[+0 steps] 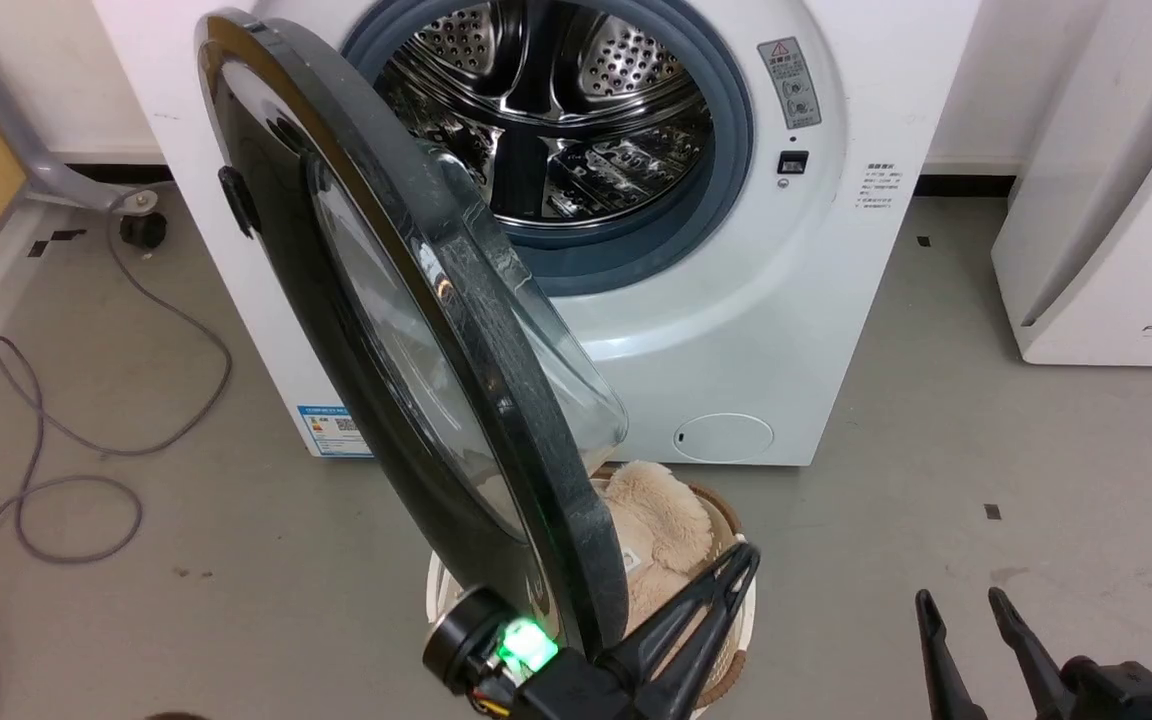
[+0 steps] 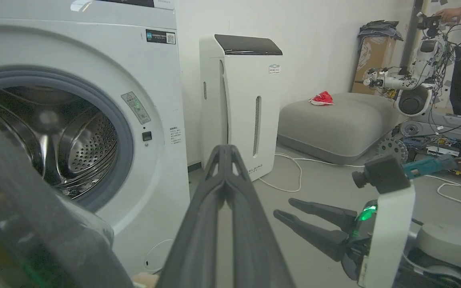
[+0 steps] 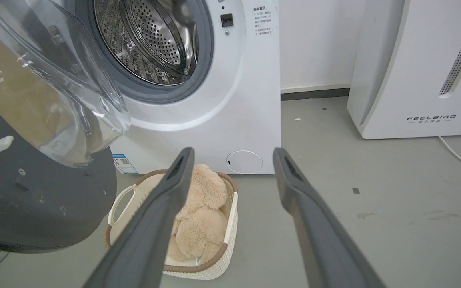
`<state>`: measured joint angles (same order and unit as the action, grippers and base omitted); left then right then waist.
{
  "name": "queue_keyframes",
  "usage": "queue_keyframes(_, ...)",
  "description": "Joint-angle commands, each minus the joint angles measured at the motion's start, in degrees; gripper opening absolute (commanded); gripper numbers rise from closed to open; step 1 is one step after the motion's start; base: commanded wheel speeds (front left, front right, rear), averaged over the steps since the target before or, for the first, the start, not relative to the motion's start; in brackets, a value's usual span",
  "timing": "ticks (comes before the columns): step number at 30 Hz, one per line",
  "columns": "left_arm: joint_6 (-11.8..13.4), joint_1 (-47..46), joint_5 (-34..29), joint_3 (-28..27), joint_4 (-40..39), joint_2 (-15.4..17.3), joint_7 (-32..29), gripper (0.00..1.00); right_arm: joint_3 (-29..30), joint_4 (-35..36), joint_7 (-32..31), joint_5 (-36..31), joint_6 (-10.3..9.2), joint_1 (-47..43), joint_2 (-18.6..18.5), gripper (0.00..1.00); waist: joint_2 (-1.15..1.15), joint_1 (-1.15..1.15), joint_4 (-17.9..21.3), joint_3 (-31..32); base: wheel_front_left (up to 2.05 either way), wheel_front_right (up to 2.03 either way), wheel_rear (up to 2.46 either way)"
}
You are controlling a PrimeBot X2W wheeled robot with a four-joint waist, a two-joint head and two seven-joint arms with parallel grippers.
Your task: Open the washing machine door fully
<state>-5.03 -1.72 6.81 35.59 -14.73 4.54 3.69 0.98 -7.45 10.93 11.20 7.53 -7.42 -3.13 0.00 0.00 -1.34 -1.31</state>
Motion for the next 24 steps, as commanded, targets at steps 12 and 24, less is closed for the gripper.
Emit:
queue_keyframes(12, 4.20, -5.96, 2.33, -1.00, 16.60, -1.32, 2.00, 0.00, -0.93, -1.70, -0.13, 1.21, -0.04, 2.14, 0.25, 1.00, 0.00, 0.00, 0.30, -0.85, 0.00, 0.00, 0.00)
queue_keyframes(24, 9.92, -8.76, 6.88, -0.69, 24.46, -1.64, 5.64, 0.00, -1.48, -3.58, 0.15, 2.36, -0.04, 1.86, 0.25, 1.00, 0.00, 0.00, 0.78, -0.79, 0.00, 0.00, 0.00)
